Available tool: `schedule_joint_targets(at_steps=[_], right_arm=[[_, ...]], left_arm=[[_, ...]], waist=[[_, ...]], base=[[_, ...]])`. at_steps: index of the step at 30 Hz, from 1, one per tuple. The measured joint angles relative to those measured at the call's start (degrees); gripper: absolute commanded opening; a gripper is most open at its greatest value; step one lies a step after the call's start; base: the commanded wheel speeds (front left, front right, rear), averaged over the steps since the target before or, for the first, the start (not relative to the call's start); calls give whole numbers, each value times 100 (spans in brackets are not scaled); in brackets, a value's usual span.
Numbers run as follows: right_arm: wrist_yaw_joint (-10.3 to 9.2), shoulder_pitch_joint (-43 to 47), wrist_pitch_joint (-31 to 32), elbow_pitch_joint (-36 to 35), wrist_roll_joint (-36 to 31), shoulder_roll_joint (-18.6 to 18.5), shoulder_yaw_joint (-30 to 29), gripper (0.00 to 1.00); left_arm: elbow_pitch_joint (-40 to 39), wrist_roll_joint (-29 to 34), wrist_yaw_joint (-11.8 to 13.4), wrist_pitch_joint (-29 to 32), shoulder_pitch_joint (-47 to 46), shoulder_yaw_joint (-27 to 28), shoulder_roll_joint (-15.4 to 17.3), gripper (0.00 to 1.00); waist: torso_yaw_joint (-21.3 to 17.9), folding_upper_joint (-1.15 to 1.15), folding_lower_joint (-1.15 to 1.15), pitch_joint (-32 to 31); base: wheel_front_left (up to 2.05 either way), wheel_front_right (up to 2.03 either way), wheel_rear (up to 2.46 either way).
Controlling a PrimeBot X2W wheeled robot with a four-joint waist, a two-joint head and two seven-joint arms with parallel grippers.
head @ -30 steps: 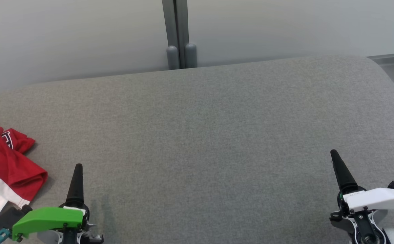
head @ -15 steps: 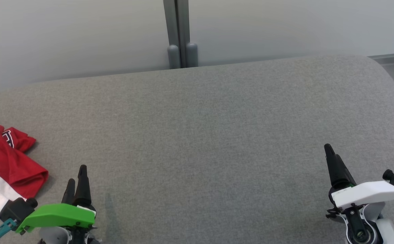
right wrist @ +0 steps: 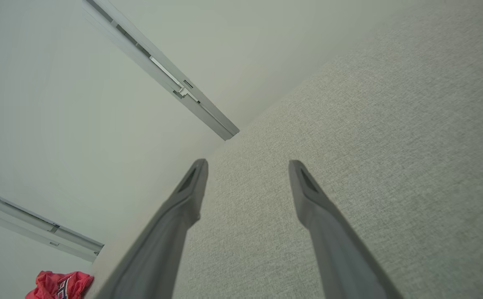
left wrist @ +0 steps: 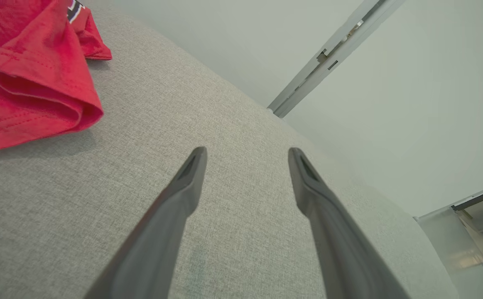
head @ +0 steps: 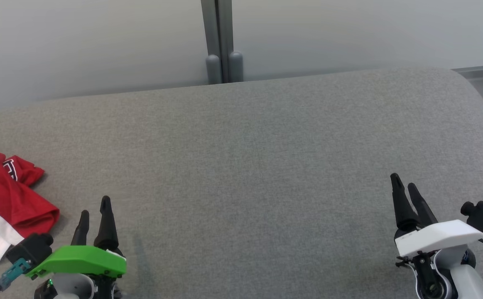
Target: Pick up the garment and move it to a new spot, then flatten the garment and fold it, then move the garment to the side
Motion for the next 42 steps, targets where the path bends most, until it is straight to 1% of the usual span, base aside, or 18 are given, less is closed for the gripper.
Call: schedule_joint_targets(at_steps=[14,21,32,42], right_arm=[[0,41,-243,-10,-1015,4,86,100],[0,41,-349,-66,-1329,2,22,100],[1,40,-503,-123,-1744,-2,2,100],[1,38,-637,-3,-2363,-5,97,100]], left_arm=[[120,1011,204,-245,27,-151,-32,100],[166,1427,303,-350,27,-181,-36,100],[208,2004,326,-501,18,-124,-88,100],[352,2541,326,-636,14,-51,-101,100]], waist=[[-34,0,0,-1],[-2,0,0,5],[35,0,0,31],[10,0,0,21]], base=[[0,0,0],[0,0,0],[0,0,0],[0,0,0]])
